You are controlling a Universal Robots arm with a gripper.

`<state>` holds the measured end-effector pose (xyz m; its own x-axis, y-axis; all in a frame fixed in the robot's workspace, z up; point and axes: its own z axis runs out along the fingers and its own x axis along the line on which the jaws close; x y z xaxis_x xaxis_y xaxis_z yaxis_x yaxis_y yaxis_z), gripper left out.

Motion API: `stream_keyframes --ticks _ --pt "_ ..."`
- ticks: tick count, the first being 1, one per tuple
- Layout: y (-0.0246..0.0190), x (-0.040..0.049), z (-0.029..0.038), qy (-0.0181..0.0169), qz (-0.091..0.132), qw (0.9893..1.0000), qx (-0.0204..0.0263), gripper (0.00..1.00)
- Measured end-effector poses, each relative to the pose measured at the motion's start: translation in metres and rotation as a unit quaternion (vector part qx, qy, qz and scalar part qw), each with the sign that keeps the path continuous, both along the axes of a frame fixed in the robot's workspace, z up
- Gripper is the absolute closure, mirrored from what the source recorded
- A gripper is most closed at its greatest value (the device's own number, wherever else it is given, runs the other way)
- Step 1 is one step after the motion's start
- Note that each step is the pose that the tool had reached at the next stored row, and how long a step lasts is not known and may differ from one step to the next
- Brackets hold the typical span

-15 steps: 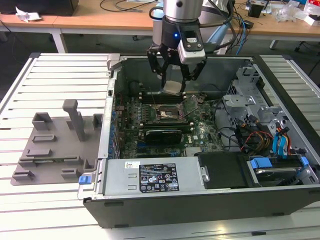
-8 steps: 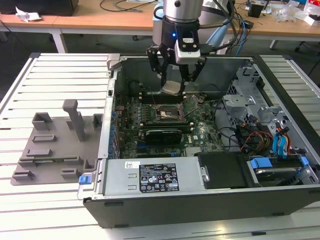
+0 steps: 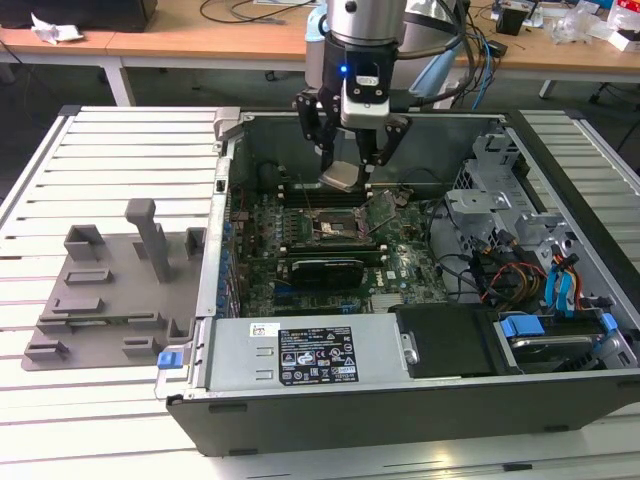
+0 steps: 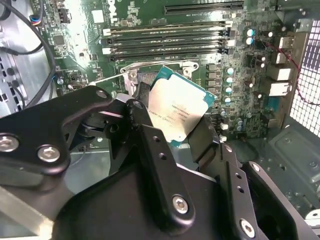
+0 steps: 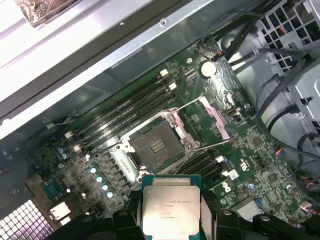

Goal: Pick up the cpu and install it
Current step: 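Place the cpu into insertion slot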

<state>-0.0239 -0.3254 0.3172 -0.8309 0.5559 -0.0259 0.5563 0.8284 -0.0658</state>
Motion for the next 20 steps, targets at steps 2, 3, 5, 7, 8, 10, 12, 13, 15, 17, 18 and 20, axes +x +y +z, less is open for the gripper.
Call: stream_keyframes --ticks 2,3,5,7,8,10,12,13,15,17,18,20 --pt "0.0000 0.0000 -0.0001 0.0000 -0.020 0.9998 -0.0001 0.45" --pt "0.0000 0.0000 -0.0001 0.0000 -0.028 0.9996 -0.0002 0.45" --pt "0.0000 0.0000 -0.0002 0.0000 -0.040 0.9992 -0.0003 0.45" --pt "0.0000 0.0000 -0.0002 0.0000 -0.047 0.9989 -0.0004 0.45" --pt "0.0000 0.0000 -0.0002 0.0000 -0.051 0.9987 -0.0005 0.45" --pt "0.0000 0.0000 -0.0003 0.0000 -0.067 0.9977 -0.0007 0.45" --pt "0.0000 0.0000 -0.0003 0.0000 -0.081 0.9967 -0.0009 0.45" --pt "0.0000 0.0000 -0.0004 0.0000 -0.084 0.9964 -0.0009 0.45" --pt "0.0000 0.0000 -0.0004 0.0000 -0.101 0.9948 -0.0010 0.45" --pt "0.0000 0.0000 -0.0005 0.0000 -0.110 0.9939 -0.0010 0.45" --pt "0.0000 0.0000 -0.0005 0.0000 -0.118 0.9930 -0.0011 0.45" --pt "0.0000 0.0000 -0.0006 0.0000 -0.134 0.9910 -0.0012 0.45"
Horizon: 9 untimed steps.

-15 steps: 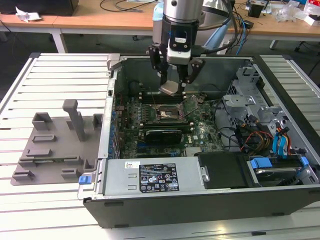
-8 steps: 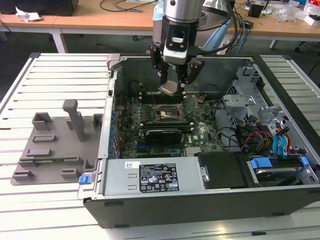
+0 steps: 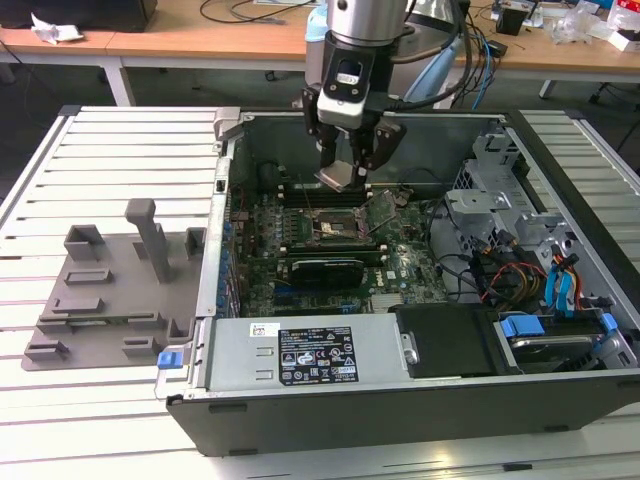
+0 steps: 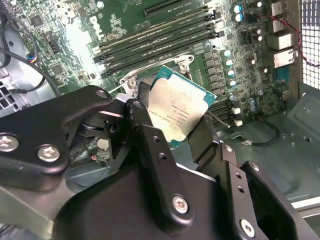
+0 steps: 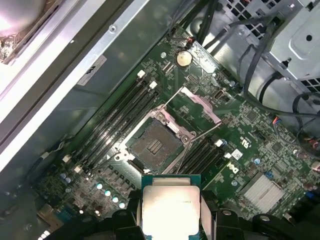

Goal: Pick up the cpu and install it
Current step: 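Place the cpu into insertion slot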

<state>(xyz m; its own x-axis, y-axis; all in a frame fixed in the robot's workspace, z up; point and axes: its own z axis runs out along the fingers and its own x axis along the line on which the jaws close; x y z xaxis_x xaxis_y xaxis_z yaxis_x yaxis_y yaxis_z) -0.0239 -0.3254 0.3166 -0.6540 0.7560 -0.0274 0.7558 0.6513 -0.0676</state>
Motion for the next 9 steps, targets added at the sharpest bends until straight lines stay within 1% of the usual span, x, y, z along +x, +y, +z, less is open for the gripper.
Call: stream_keyframes --ticks 2,3,5,6,7,9 --pt "0.0000 0.0000 0.0000 0.0000 -0.009 1.0000 0.0000 0.45" --pt "0.0000 0.0000 -0.0001 0.0000 -0.019 0.9998 -0.0001 0.45" --pt "0.0000 0.0000 -0.0001 0.0000 -0.028 0.9996 -0.0001 0.45" --pt "0.0000 0.0000 -0.0002 0.0000 -0.040 0.9992 -0.0001 0.45" --pt "0.0000 0.0000 -0.0002 0.0000 -0.046 0.9989 -0.0001 0.45" --pt "0.0000 0.0000 -0.0003 0.0000 -0.063 0.9980 -0.0001 0.45"
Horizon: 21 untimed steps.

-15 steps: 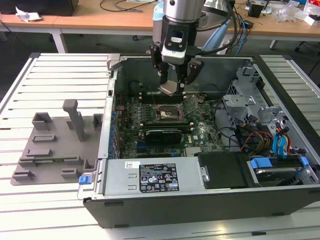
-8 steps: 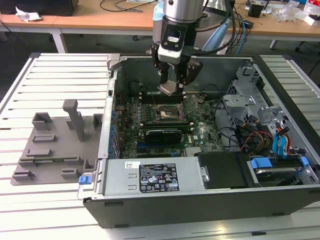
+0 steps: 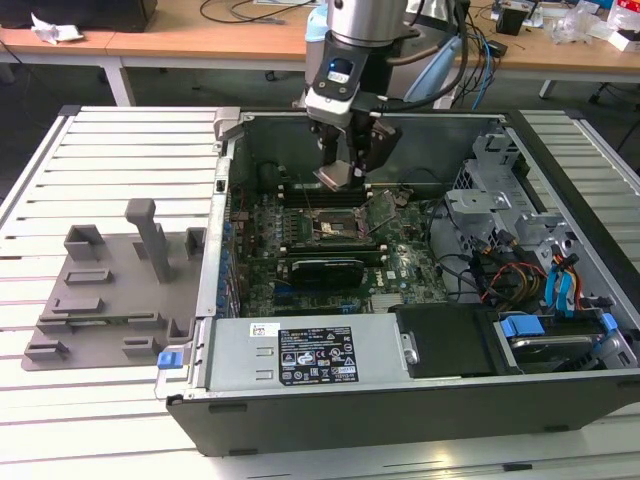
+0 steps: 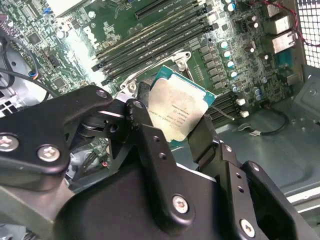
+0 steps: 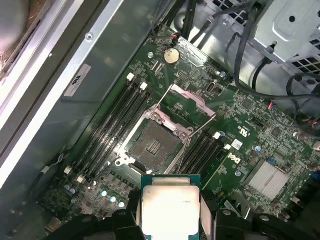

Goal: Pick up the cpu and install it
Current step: 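Place the cpu into insertion slot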

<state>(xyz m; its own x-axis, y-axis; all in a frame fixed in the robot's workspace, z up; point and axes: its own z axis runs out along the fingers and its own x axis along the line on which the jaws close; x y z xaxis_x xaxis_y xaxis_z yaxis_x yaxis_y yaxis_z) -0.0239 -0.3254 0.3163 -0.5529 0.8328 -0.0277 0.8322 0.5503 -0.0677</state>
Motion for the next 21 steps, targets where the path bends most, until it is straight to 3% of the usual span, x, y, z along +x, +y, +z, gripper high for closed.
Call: stream_keyframes --ticks 5,12,15,18,20,21 --pt "0.0000 0.0000 -0.0001 0.0000 -0.029 0.9996 -0.0001 0.45" --pt "0.0000 0.0000 -0.0002 0.0000 -0.078 0.9970 -0.0004 0.45" --pt "0.0000 0.0000 -0.0003 0.0000 -0.103 0.9946 -0.0004 0.45" --pt "0.0000 0.0000 -0.0004 0.0000 -0.130 0.9915 -0.0005 0.45" --pt "0.0000 0.0000 -0.0005 0.0000 -0.155 0.9879 -0.0005 0.45" --pt "0.0000 0.0000 -0.0005 0.0001 -0.161 0.9870 -0.0005 0.45"
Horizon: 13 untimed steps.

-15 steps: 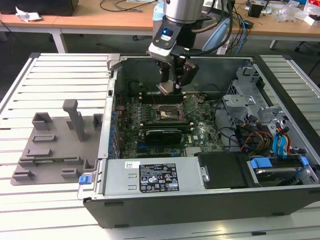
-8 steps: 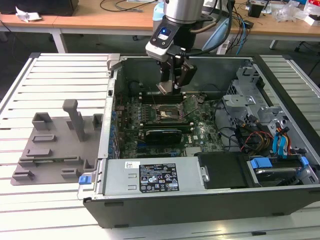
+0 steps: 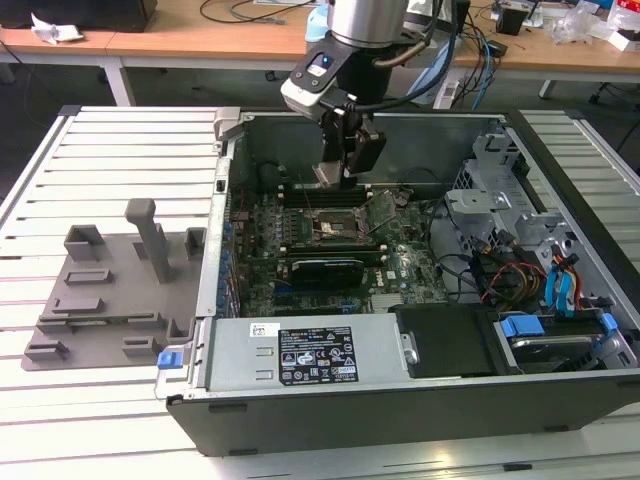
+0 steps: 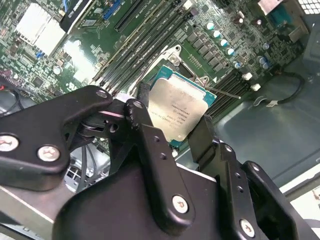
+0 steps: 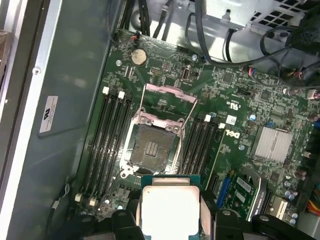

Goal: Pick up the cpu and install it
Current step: 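Place the cpu into insertion slot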

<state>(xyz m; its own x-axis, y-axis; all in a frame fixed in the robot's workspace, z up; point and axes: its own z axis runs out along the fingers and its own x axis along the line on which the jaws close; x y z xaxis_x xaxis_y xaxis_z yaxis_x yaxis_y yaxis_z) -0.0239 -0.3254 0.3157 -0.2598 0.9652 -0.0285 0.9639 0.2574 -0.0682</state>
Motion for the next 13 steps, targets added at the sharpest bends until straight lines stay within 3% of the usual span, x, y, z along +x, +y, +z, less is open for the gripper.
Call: stream_keyframes --ticks 13 --pt "0.0000 0.0000 -0.0001 0.0000 -0.028 0.9996 0.0000 0.45"
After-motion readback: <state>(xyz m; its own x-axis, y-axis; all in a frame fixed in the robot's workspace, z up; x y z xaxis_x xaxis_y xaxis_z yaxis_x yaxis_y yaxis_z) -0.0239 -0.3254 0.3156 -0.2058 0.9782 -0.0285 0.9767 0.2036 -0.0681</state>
